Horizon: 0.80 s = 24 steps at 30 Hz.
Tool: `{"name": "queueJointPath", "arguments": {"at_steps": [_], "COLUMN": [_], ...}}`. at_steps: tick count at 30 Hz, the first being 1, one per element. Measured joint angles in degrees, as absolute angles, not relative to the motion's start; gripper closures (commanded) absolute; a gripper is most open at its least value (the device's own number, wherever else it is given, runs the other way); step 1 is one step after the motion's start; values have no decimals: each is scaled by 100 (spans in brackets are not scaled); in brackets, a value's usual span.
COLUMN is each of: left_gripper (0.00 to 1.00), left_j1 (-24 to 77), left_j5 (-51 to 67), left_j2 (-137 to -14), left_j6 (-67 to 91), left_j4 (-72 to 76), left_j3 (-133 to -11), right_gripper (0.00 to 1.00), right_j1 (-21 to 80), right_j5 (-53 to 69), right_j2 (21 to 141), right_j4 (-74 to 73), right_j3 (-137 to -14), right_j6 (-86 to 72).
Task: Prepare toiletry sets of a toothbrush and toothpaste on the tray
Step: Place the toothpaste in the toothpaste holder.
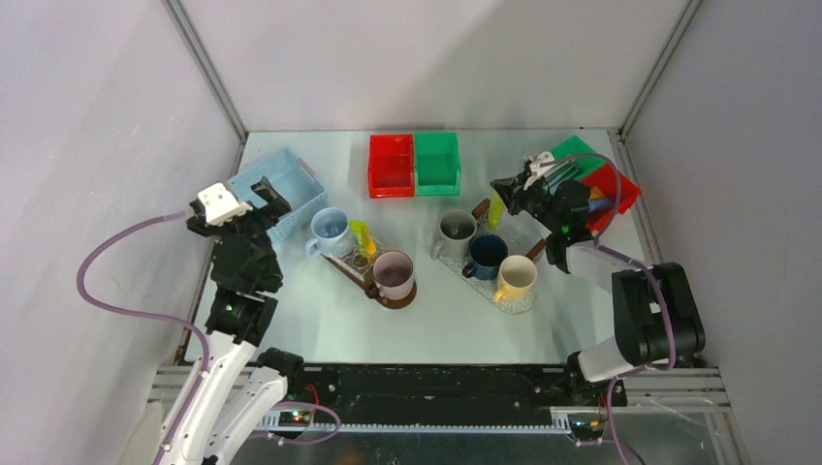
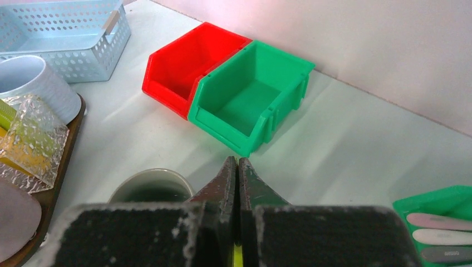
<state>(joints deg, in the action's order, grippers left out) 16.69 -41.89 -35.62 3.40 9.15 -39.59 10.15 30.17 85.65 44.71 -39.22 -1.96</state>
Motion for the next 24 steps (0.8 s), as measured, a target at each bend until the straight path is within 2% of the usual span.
{"name": "queueJointPath", "arguments": {"at_steps": [11,16,21,24], "left_gripper": [2,2,2,2], "left_j1": [1667,1667,1662,1662], "left_j5": [-4195,-4200,-4202,-4204], "left_j2": [-3599,-3599,-3599,-3599], "left_j6": [292,276,250,248], "left_j4": [989,1024,1031,1055], "left_j3": [-3835,-3833,-3833,-3830], "right_gripper": [100,95,81,68], "right_j1": [1011,1011,1011,1011], "right_j5": [3000,2976,2976,2976], "right_j2": [9282,9491,9618,9644], "right_j4": [5817,6322,6652,6740], "right_j3": [-3579,-3441,-3382,-3326], "right_j6": [-366,-388,-390,-403]}}
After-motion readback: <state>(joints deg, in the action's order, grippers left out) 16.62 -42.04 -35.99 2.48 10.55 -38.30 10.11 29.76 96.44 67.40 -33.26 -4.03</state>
